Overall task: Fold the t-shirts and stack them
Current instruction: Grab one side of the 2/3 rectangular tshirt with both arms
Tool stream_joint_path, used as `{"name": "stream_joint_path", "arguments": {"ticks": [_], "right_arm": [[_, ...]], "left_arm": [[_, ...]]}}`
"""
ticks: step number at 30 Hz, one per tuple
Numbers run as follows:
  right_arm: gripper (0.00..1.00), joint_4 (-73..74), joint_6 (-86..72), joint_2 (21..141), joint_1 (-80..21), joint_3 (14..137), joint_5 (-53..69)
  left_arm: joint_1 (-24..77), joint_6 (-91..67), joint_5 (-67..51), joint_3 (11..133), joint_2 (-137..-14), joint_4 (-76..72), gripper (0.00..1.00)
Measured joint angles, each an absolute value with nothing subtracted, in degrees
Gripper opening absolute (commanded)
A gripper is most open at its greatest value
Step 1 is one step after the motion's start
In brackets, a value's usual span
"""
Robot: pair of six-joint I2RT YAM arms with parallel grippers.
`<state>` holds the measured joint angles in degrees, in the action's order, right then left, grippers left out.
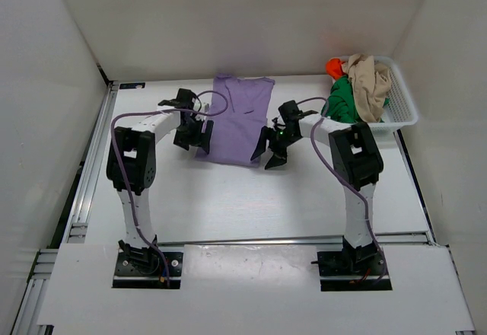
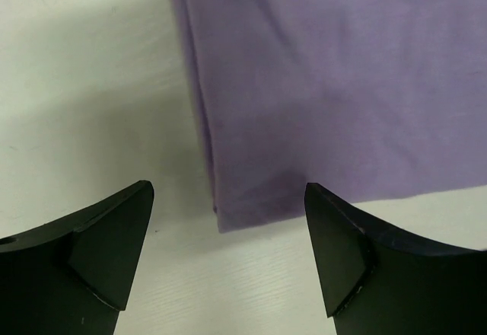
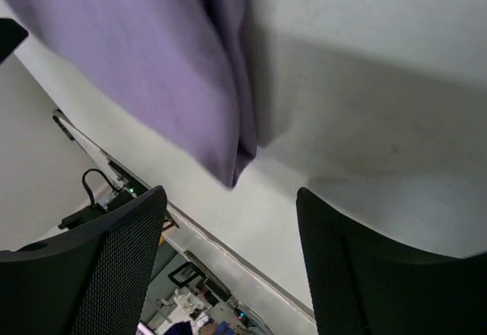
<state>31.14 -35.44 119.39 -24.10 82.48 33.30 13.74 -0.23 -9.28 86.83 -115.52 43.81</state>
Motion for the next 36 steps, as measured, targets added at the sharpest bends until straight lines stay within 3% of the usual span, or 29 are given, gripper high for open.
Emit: {"name": "stream_joint_path", "arguments": {"ticks": [5, 6, 7, 10, 11, 12, 14, 15, 16, 24, 36], "right_arm": [[0.70, 29.71, -38.83, 123.04, -25.98, 84.05, 36.86], [0.67, 29.43, -39.11, 123.31, -26.33, 84.49, 36.95], [0.56, 29.28, -39.20, 123.63, -26.55, 84.86, 37.04], [0.34, 28.45, -39.55, 124.60, -26.74, 85.17, 36.12], [0.21, 28.47, -39.86, 124.92, -26.70, 85.17, 35.75], [0.16, 28.47, -40.05, 125.25, -26.68, 85.17, 35.62], [0.02, 28.47, -40.32, 125.43, -26.65, 85.10, 34.59], [0.00, 28.32, -40.40, 125.43, -26.65, 84.95, 34.11], [0.00, 28.32, -40.56, 125.43, -26.65, 84.93, 33.87], [0.00, 28.88, -38.59, 120.07, -26.89, 79.99, 31.77], [0.00, 42.41, -33.91, 80.71, -40.32, 60.71, 26.68]], "left_arm": [[13.63, -0.21, -8.29, 85.41, -117.25, 43.88, 0.87], [13.63, -0.19, -8.12, 85.14, -117.21, 43.64, 0.85], [13.63, -0.08, -8.14, 84.84, -117.01, 43.40, 0.81], [13.58, -0.12, -8.49, 84.14, -116.71, 42.94, 0.60], [13.43, -0.03, -8.88, 84.12, -116.73, 42.98, 0.53], [13.32, -0.14, -9.30, 84.18, -116.81, 43.05, 0.39], [13.15, -0.38, -10.31, 84.18, -117.03, 43.11, 0.22], [13.08, -0.38, -10.94, 84.20, -117.25, 43.27, 0.13], [13.06, -0.38, -11.64, 84.25, -117.38, 43.31, 0.10], [14.06, -0.45, -12.93, 77.45, -111.09, 44.42, 0.10], [27.57, -0.47, -10.55, 66.57, -81.91, 67.77, 0.10]]}}
